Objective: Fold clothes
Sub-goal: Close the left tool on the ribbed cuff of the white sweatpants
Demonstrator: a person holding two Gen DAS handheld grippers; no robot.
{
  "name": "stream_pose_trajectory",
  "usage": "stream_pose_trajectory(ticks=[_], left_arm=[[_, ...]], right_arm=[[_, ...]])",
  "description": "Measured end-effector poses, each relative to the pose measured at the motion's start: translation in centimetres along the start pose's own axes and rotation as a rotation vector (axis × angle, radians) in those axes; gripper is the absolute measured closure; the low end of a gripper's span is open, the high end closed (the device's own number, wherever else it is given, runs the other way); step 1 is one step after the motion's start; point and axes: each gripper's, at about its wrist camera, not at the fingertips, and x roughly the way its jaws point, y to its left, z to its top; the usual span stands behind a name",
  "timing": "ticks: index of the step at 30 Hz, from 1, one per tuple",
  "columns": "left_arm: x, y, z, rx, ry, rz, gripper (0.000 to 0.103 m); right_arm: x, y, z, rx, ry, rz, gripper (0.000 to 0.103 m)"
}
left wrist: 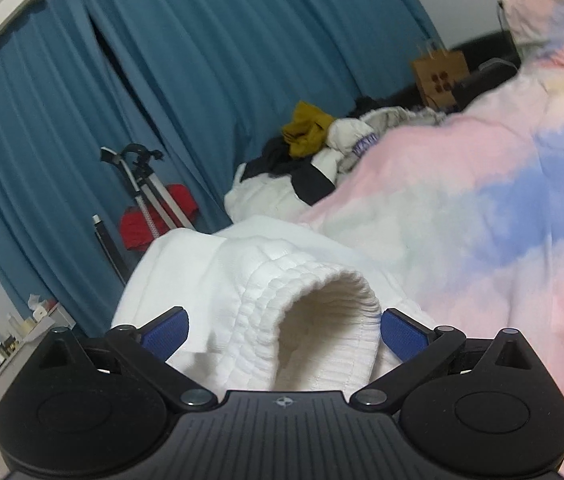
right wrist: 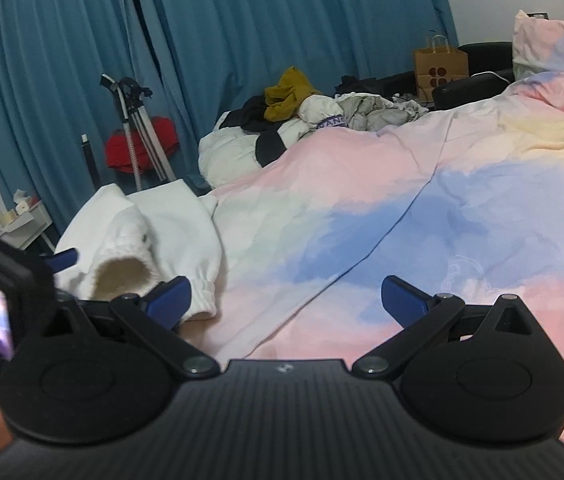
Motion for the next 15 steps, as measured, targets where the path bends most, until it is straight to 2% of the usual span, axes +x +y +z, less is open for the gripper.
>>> stream_pose_trajectory(ticks=[4, 8, 11, 14, 15], left_arm=[[-2.0, 0.3, -0.9, 0.027, -0.046, 0.058, 0.001], [-3.0, 0.4, -2.0, 0.082, -0.036, -0.032, 0.001], [-2.6, -0.1, -2.3, 0.147, -0.043, -0.031, 0.001], [-1.6, 0.6, -1.9, 0.102, -0.035, 0.000, 0.004], [-1.4, 1.0, -1.7, 0.073, -0.027, 0.003, 0.008]], right_arm=[[0.3, -0.2, -0.1, 0.003, 0.024, -0.023, 0.000], [0.8, -0.6, -0.4, 0.020, 0.068, -0.043, 0.000], [1.2, -0.8, -0.7, 0.035, 0.090, -0.051, 0.000], [1.5, -0.9, -1.0, 0.035, 0.107, -0.049, 0.000], [1.6, -0.8, -1.1, 0.033, 0.112, -0.044, 0.000]])
